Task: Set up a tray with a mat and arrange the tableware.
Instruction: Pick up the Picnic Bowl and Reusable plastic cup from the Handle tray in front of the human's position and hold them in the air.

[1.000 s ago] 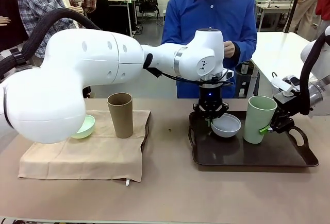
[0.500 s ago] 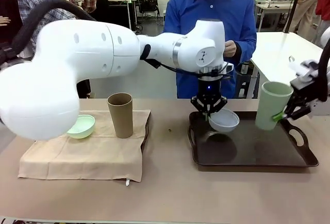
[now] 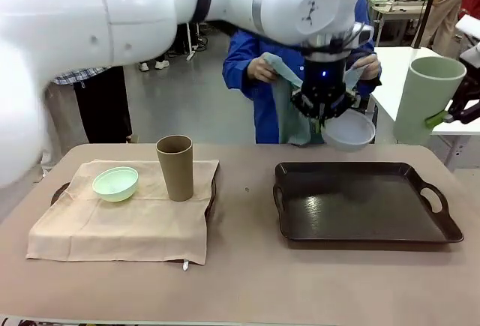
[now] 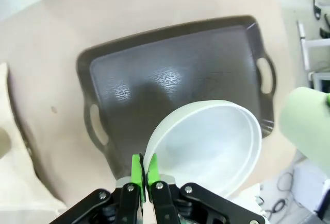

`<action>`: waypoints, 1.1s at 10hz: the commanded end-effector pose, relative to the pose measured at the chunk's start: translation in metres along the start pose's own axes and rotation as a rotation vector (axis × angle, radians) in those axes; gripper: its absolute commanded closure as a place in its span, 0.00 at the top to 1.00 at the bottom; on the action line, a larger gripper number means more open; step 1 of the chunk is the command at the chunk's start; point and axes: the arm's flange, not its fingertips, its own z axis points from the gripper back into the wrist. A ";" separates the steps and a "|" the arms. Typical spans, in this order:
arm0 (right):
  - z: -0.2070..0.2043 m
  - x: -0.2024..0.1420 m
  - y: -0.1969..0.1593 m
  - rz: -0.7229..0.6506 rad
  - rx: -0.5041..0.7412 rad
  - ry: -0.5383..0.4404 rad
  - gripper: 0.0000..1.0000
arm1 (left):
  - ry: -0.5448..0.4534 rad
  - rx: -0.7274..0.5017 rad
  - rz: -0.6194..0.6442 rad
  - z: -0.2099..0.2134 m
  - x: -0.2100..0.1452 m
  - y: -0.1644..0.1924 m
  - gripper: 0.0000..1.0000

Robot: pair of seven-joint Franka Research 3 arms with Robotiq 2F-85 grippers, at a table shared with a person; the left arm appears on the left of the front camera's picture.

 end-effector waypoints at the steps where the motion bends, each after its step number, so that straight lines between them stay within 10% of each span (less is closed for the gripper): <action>1: 0.004 0.017 0.012 -0.027 0.006 0.020 0.23 | -0.082 0.042 0.045 0.019 -0.027 0.010 0.00; 11: 0.005 0.013 0.004 0.000 0.000 0.009 0.23 | -0.054 0.009 0.024 0.036 -0.015 0.001 0.00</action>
